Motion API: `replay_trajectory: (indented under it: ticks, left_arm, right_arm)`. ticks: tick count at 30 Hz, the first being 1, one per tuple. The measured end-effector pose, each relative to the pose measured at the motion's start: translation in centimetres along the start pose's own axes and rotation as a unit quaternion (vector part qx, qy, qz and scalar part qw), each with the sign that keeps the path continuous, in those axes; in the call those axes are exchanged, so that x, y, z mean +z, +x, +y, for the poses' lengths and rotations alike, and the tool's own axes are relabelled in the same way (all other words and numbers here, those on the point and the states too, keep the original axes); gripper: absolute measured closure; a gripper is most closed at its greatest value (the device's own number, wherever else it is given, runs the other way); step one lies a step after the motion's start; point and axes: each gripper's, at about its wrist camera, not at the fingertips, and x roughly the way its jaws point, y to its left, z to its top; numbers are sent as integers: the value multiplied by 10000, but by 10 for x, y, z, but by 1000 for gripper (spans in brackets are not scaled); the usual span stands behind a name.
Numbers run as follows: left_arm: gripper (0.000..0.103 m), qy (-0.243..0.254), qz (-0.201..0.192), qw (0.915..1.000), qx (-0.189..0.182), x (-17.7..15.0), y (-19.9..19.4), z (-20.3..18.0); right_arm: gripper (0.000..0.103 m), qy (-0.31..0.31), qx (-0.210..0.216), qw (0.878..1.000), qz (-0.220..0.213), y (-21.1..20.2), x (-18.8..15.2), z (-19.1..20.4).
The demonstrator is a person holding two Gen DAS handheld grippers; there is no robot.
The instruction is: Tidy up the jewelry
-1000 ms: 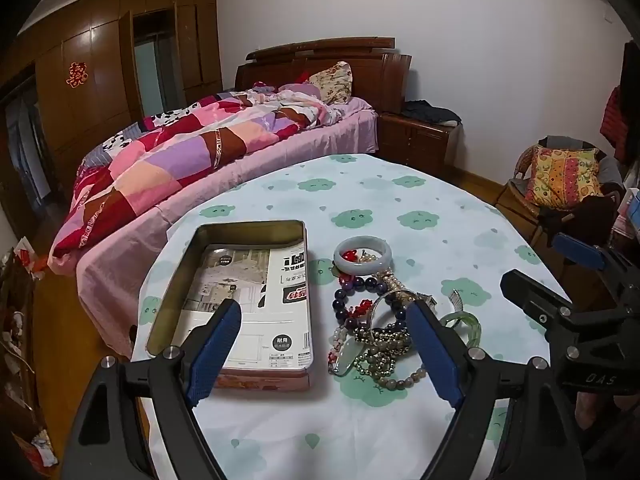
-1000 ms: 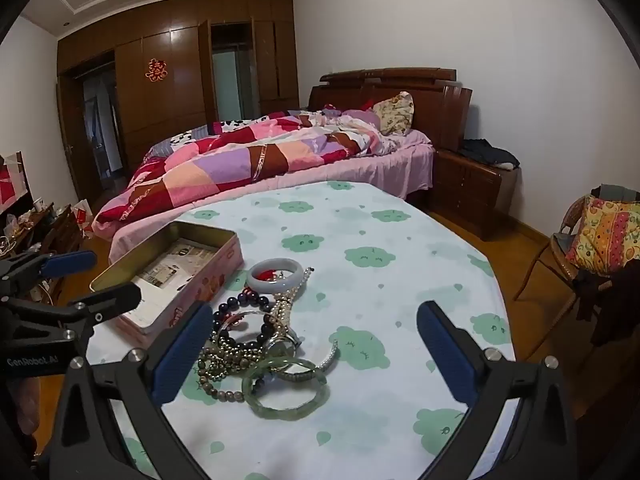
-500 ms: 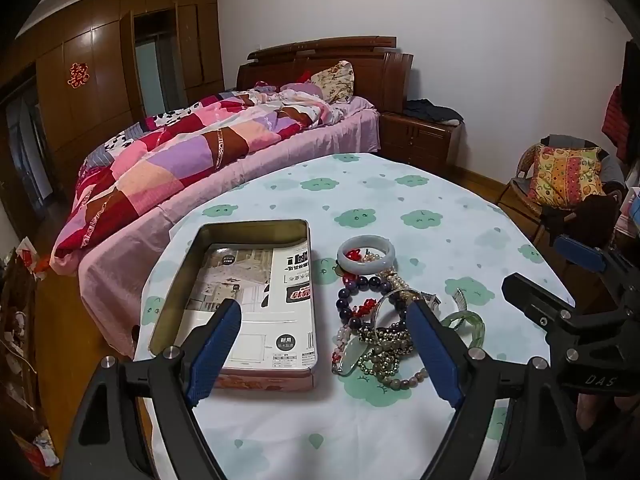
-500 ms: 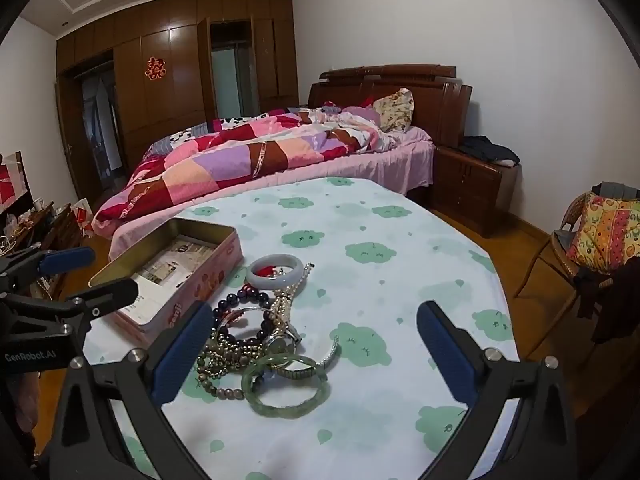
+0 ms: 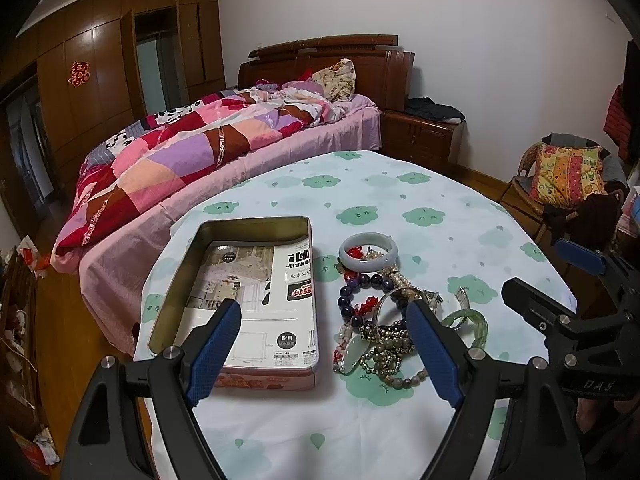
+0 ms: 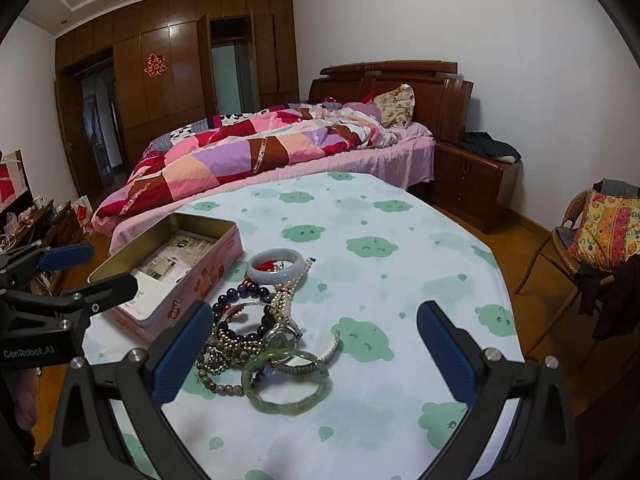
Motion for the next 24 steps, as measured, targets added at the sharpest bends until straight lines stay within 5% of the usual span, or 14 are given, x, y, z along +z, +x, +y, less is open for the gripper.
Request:
replay_trajectory:
  ticks: [24]
  left_arm:
    - [18,21,21,10000,6,-3,2,1]
  right_arm:
    - [0,-20,9,10000,30,0,-2,3]
